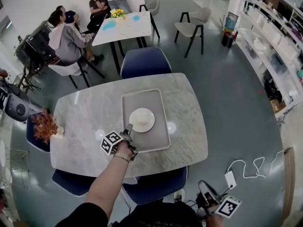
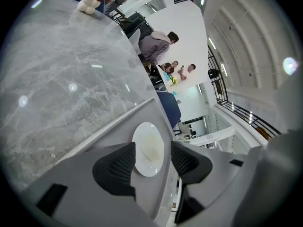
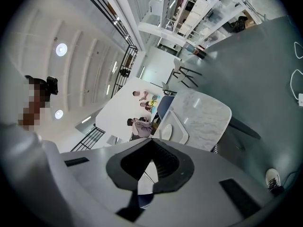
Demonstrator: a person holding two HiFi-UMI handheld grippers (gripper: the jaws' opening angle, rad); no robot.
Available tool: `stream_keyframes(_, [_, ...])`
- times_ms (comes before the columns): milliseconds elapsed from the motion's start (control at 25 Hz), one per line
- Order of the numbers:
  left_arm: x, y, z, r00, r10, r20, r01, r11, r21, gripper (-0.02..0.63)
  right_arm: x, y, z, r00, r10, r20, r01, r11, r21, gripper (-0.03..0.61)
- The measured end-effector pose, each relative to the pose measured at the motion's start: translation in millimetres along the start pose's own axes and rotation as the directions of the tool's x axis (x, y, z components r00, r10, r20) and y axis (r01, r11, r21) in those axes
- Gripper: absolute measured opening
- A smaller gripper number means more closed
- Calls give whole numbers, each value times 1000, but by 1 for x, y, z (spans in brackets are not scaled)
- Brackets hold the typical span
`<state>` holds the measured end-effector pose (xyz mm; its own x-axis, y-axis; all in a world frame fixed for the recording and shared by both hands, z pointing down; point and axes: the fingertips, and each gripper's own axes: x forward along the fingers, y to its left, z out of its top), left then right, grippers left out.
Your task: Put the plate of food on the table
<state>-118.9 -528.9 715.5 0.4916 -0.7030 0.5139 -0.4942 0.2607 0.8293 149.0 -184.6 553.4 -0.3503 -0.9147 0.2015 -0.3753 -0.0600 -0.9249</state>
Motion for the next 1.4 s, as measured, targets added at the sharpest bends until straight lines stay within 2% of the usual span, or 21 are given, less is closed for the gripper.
stream_keyframes(200, [-41, -8, 10, 997, -56, 47, 53, 997, 57, 10, 3, 13, -3, 997, 47, -61, -48, 999, -15, 11])
stream_keyframes(320, [-67, -19, 10, 990, -128, 65, 122, 988, 94, 9, 2, 16, -5, 991, 80, -104, -83, 996, -30, 11])
stream_keyframes(440, [-100, -40, 6, 970, -232, 73, 221, 966, 135, 9, 1, 23, -7, 982, 123, -145, -129, 991, -38, 11])
stream_keyframes(520, [-123, -57, -2, 948, -314, 60, 299, 937, 182, 9, 0, 27, -10, 973, 152, -173, -161, 986, -41, 11])
stream_keyframes(640, [-160, -86, -28, 903, -430, 1, 415, 870, 266, 9, -6, 32, -16, 957, 189, -221, -204, 978, -50, 11])
stream_keyframes(720, [-187, -105, -57, 870, -489, -60, 486, 831, 272, 9, -13, 37, -20, 944, 207, -256, -230, 971, -62, 11])
stream_keyframes(800, [-213, -113, -85, 853, -509, -113, 520, 813, 264, 9, -19, 40, -26, 928, 230, -292, -258, 964, -60, 11])
stream_keyframes(880, [-238, -112, -108, 852, -499, -159, 522, 785, 333, 9, -25, 41, -34, 913, 246, -326, -277, 959, -52, 11])
stream_keyframes(960, [-264, -118, -132, 829, -518, -208, 555, 725, 407, 9, -30, 41, -44, 898, 261, -355, -293, 955, -41, 11])
stream_keyframes(1040, [-286, -125, -159, 800, -543, -253, 596, 676, 433, 9, -35, 41, -53, 882, 277, -382, -307, 951, -19, 11])
stream_keyframes(1120, [-305, -126, -183, 784, -550, -287, 618, 651, 441, 9, -36, 43, -62, 867, 282, -410, -317, 948, -19, 11])
stream_keyframes(1320, [-348, -108, -227, 785, -504, -360, 619, 613, 492, 9, -37, 55, -99, 819, 307, -485, -342, 940, 19, 11])
stream_keyframes(1400, [-365, -99, -241, 779, -497, -383, 627, 602, 494, 9, -36, 62, -113, 806, 311, -504, -350, 937, 18, 11])
